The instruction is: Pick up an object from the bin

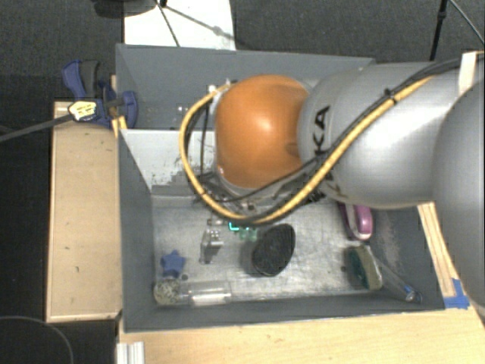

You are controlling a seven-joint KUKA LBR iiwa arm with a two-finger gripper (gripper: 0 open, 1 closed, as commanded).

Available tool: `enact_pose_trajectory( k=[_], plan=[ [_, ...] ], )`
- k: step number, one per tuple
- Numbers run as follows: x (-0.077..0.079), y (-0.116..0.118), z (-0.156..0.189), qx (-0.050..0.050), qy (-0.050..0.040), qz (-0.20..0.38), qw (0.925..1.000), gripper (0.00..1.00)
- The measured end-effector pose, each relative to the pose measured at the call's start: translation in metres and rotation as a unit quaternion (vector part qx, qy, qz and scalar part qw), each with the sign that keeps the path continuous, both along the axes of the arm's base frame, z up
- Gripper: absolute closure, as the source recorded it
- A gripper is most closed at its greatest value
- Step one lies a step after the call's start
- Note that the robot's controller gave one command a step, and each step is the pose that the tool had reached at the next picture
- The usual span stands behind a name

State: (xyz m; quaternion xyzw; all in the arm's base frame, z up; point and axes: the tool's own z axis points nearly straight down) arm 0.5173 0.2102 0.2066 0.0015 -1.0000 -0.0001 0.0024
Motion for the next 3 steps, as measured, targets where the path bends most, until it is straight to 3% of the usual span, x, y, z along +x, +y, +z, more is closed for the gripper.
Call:
enact_pose_trajectory(
  k=[1, 2, 3],
  plan=[
    [-0.007, 0.036, -0.133, -0.004, 0.0013, 0.019, 0.9998, 0.00],
    [-0.004, 0.037, -0.130, 0.000, -0.0050, 0.014, 0.9999, 1.00],
    [-0.006, 0.032, 0.016, 0.002, -0.0070, -0.004, 1.0000, 1.00]
  ],
)
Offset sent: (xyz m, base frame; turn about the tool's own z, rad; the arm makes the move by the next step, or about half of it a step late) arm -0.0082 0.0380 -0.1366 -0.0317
